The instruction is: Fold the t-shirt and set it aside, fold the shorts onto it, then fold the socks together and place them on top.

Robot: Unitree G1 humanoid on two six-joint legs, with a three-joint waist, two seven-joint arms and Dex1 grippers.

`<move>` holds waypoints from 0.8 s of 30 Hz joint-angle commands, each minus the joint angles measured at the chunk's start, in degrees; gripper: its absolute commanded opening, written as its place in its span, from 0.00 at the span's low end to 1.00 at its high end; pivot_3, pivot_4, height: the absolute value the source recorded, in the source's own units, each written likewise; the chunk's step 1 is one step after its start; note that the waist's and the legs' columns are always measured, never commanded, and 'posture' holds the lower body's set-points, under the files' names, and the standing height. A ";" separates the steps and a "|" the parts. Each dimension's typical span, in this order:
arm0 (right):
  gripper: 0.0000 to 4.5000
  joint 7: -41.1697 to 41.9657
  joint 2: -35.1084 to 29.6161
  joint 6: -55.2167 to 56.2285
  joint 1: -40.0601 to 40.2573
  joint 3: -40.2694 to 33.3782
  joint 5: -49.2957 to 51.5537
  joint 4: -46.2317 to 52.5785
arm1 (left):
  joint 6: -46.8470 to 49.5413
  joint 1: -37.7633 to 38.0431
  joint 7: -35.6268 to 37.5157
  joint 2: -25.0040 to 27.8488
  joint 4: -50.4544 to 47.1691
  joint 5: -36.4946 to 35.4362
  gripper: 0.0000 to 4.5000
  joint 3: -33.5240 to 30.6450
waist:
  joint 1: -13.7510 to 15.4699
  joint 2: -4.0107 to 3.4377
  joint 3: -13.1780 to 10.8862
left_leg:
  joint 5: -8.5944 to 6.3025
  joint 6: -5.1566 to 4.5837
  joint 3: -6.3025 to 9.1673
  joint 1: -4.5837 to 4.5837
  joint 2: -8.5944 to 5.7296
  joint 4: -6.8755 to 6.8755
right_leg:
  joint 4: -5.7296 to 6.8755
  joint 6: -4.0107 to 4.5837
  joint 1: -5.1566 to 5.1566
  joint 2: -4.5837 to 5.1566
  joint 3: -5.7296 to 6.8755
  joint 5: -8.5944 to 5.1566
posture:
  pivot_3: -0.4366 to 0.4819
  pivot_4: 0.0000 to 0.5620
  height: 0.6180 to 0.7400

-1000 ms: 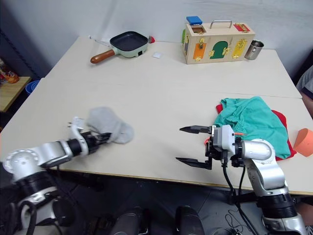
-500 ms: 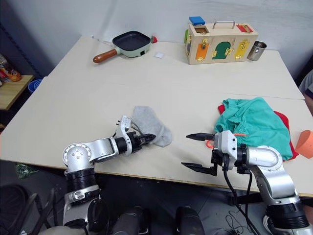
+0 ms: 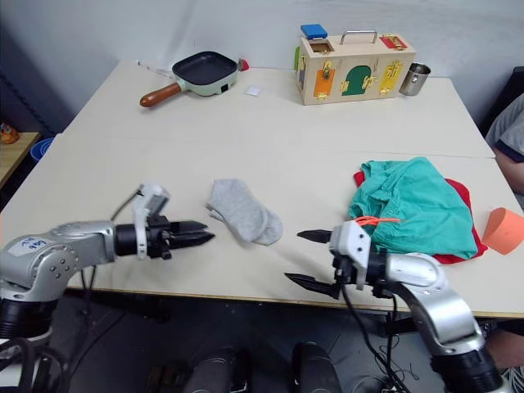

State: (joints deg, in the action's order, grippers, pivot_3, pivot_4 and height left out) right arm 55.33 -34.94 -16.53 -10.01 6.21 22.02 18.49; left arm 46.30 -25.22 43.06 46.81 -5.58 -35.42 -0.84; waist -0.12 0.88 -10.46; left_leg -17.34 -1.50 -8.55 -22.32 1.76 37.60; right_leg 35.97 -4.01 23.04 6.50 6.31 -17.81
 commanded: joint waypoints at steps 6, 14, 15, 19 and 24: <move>0.32 -7.50 7.02 3.96 -6.99 7.53 -11.52 -9.00 | -36.27 -14.45 6.35 -5.08 31.44 21.15 0.32 5.42 | 0.07 0.01 0.00 | 0.37 -0.55 0.01 -0.91 -0.04 0.22 | 0.23 -0.01 0.77 0.02 0.24 0.01 | 0.48 0.27 1.00; 0.00 -9.95 10.58 5.24 -8.99 10.30 -15.92 -11.72 | -49.33 -24.70 4.01 -12.05 54.06 30.04 0.01 6.49 | -0.10 0.06 -0.03 | 0.33 -0.90 -0.25 -0.99 -0.08 0.58 | 0.49 -0.40 0.72 -0.13 0.60 0.21 | 0.48 0.27 1.00; 0.00 -10.23 10.71 5.23 -8.96 10.30 -16.31 -11.84 | -50.01 -25.47 3.70 -12.98 55.86 30.56 0.01 6.39 | -0.11 0.06 -0.03 | 0.35 -0.94 -0.25 -0.99 -0.07 0.62 | 0.51 -0.45 0.70 -0.12 0.59 0.24 | 0.48 0.27 1.00; 0.00 -10.54 10.69 5.23 -8.87 9.75 -16.97 -12.20 | -51.75 -26.51 4.82 -15.39 58.78 32.00 0.01 6.40 | -0.10 0.07 -0.03 | 0.38 -0.99 -0.24 -0.98 -0.09 0.68 | 0.56 -0.51 0.68 -0.06 0.57 0.28 | 0.48 0.27 1.00; 0.00 -10.87 10.55 5.50 -9.51 8.91 -17.44 -13.10 | -51.02 -25.22 9.07 -16.40 57.37 31.94 0.01 6.57 | -0.11 0.07 -0.03 | 0.38 -0.99 -0.23 -0.98 -0.09 0.67 | 0.57 -0.52 0.68 -0.06 0.58 0.28 | 0.48 0.27 1.00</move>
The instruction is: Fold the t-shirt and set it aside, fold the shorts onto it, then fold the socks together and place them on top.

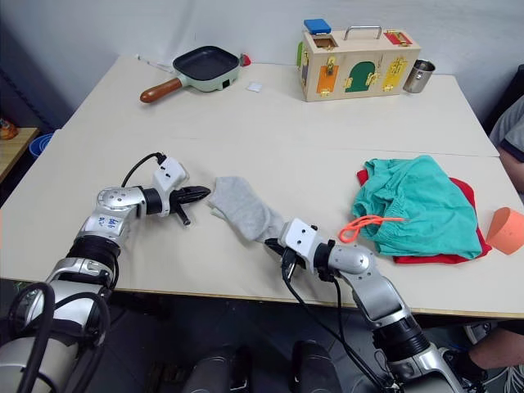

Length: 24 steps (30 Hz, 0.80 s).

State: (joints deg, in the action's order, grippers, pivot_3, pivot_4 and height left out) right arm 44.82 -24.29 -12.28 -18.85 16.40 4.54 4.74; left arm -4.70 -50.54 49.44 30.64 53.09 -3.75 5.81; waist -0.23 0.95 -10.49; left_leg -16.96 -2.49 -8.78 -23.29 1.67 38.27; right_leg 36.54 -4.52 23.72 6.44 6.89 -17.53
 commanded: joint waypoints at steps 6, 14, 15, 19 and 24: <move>0.00 -0.26 -1.17 2.54 -2.45 -2.76 -0.77 -2.98 | 2.92 6.65 7.95 -0.82 -13.07 -2.13 0.01 -0.47 | -0.10 0.00 0.00 | 0.00 0.00 0.00 0.03 0.00 0.02 | 0.03 0.00 -0.02 0.01 -0.03 0.00 | 0.48 0.27 1.00; 0.00 1.08 -1.67 3.58 -3.25 -3.10 -0.77 -4.86 | 9.09 14.00 6.95 0.14 -27.09 -2.70 0.01 -1.42 | -0.10 0.00 0.00 | 0.01 0.01 0.06 0.06 0.01 0.10 | 0.10 0.00 -0.08 0.02 -0.44 0.00 | 0.48 0.27 1.00; 0.00 1.58 -1.82 3.50 -3.30 -3.18 -0.49 -4.94 | 9.70 14.65 6.49 0.36 -28.06 -2.81 0.01 -1.83 | -0.11 0.00 0.00 | 0.01 0.01 0.06 0.07 0.02 0.11 | 0.10 0.00 -0.08 0.02 -0.46 0.00 | 0.48 0.27 1.00; 0.00 5.72 -2.92 4.88 -3.16 -5.43 3.64 -4.30 | 12.28 18.02 5.92 2.64 -32.71 -3.85 0.01 -4.12 | -0.11 0.00 0.00 | 0.01 0.01 0.08 0.07 0.02 0.10 | 0.11 0.00 -0.09 0.03 -0.48 0.00 | 0.48 0.27 1.00; 0.08 16.51 -9.83 -4.81 -1.64 -10.05 14.96 0.61 | 31.26 22.65 8.31 6.96 -43.55 -14.99 0.13 -11.06 | -0.49 0.00 0.00 | 0.00 0.00 0.14 0.07 0.04 0.05 | 0.10 0.00 -0.09 0.04 -0.48 0.00 | 0.48 0.27 1.00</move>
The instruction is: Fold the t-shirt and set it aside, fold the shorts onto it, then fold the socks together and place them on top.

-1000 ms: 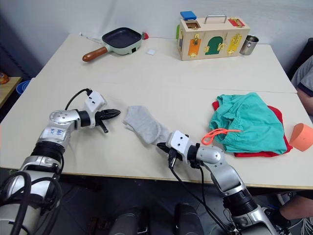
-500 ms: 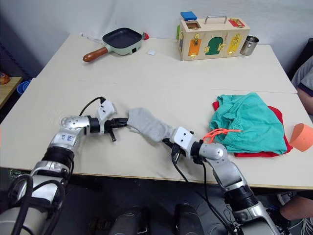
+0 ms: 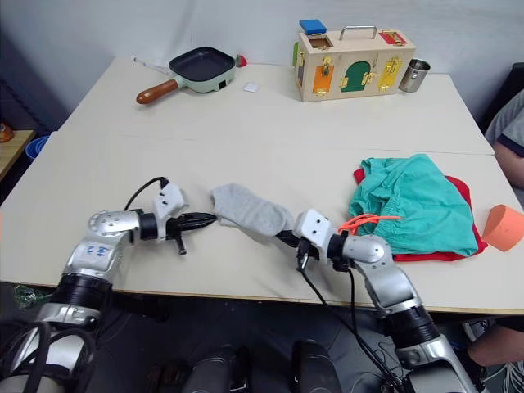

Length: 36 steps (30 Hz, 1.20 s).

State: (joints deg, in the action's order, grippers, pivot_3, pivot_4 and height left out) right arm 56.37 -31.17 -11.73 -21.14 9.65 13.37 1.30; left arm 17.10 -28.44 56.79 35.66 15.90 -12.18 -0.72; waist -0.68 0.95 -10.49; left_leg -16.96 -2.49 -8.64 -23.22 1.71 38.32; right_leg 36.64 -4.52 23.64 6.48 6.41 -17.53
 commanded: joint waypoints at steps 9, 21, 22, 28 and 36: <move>0.73 -4.87 -3.81 -42.08 -3.40 -8.02 22.12 9.93 | 45.13 -11.47 -6.94 3.31 2.31 -18.48 0.72 -12.82 | 0.43 0.00 0.00 | 0.01 -0.02 0.24 0.04 -0.04 0.17 | 0.15 0.00 -0.16 0.09 0.12 0.00 | 0.48 0.27 1.00; 0.99 -23.33 9.35 -56.68 -11.94 -14.10 24.41 4.93 | 38.93 -28.38 -12.73 -5.68 28.51 -12.94 0.80 -10.08 | 0.40 0.02 0.01 | 0.00 0.02 0.08 -0.08 -0.08 0.19 | 0.23 0.01 0.05 0.01 0.06 0.00 | 0.48 0.27 1.00; 0.99 -23.70 9.80 -56.95 -12.19 -14.37 24.58 4.97 | 37.32 -29.30 -12.33 -6.23 30.29 -12.03 0.80 -9.34 | 0.43 0.02 0.01 | 0.00 0.03 0.07 -0.08 -0.08 0.19 | 0.24 0.01 0.05 0.00 0.05 0.00 | 0.48 0.27 1.00; 0.96 -26.85 12.44 -56.43 -13.09 -14.04 23.55 5.15 | 30.20 -33.64 -10.68 -9.15 40.33 -7.39 0.80 -6.12 | 0.24 0.01 0.01 | -0.02 0.06 -0.03 -0.08 -0.08 0.12 | 0.23 0.01 0.11 -0.03 -0.02 0.00 | 0.48 0.27 1.00; 0.39 -28.11 13.43 -55.44 -12.88 -13.76 23.72 6.23 | 23.42 -34.63 -8.99 -11.06 45.92 -4.09 0.37 -5.96 | 0.28 0.02 0.01 | -0.02 0.05 -0.08 -0.07 -0.09 0.13 | 0.24 0.01 0.12 -0.03 -0.05 0.00 | 0.48 0.27 1.00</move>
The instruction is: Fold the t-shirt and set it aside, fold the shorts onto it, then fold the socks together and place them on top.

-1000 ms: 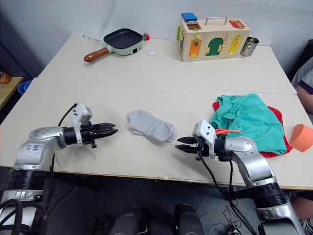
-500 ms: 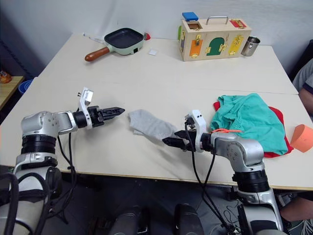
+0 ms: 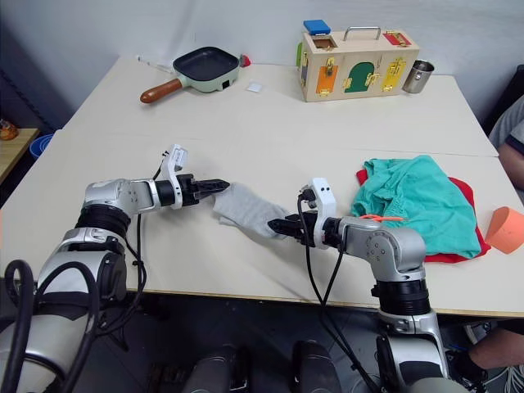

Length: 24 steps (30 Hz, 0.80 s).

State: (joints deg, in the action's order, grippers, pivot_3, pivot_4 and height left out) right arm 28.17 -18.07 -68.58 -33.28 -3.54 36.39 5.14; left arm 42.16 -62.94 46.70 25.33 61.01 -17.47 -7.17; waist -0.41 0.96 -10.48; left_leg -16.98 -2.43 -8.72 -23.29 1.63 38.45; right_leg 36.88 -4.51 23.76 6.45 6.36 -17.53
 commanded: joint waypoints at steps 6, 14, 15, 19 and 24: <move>0.00 0.58 0.01 2.26 -1.07 -0.41 1.21 3.00 | -3.33 1.12 2.18 -0.30 -0.35 1.34 0.01 -0.62 | -0.32 0.00 0.00 | 0.00 0.00 -0.01 -0.01 0.01 -0.01 | 0.00 0.00 0.02 -0.01 0.00 0.00 | 0.48 0.27 1.00; 0.00 2.08 -1.30 1.78 -2.29 -1.70 2.33 3.50 | -2.30 4.86 5.54 2.24 -8.67 -0.91 0.01 -3.00 | -1.23 0.00 0.00 | 0.00 0.00 -0.01 -0.01 0.03 -0.06 | 0.00 0.00 0.04 0.00 -0.02 0.00 | 0.48 0.27 1.00; 0.00 2.28 -1.51 1.67 -2.52 -1.97 2.58 3.33 | -1.31 5.37 6.12 2.61 -10.18 -1.37 0.01 -3.19 | -1.27 0.00 0.00 | 0.00 0.01 -0.01 -0.01 0.03 -0.06 | 0.00 0.00 0.05 -0.01 -0.02 0.00 | 0.48 0.27 1.00; 0.00 2.96 -2.11 0.63 -3.83 -3.14 3.92 2.11 | 1.46 7.15 6.27 3.46 -15.37 -3.29 0.01 -4.54 | -1.25 0.00 0.00 | 0.00 0.01 -0.01 -0.01 0.04 -0.09 | 0.00 0.00 0.07 -0.01 -0.05 0.00 | 0.48 0.27 1.00; 0.00 2.57 -2.44 -1.12 -6.10 -4.07 4.61 -1.04 | 5.84 9.79 5.54 3.79 -23.00 -5.14 0.01 -4.67 | -1.26 0.00 0.00 | 0.01 0.01 -0.02 -0.01 0.03 -0.09 | 0.00 0.00 0.06 0.00 -0.07 0.00 | 0.48 0.27 1.00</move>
State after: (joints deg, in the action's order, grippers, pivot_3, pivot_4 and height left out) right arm 30.47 -19.85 -69.14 -38.38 -6.06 39.72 3.90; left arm 46.83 -53.24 52.09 28.22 41.43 -20.91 -10.92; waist -1.66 0.96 -10.48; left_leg -16.98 -2.43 -8.74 -23.30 1.65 38.36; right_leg 36.89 -4.51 23.82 6.45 6.29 -17.54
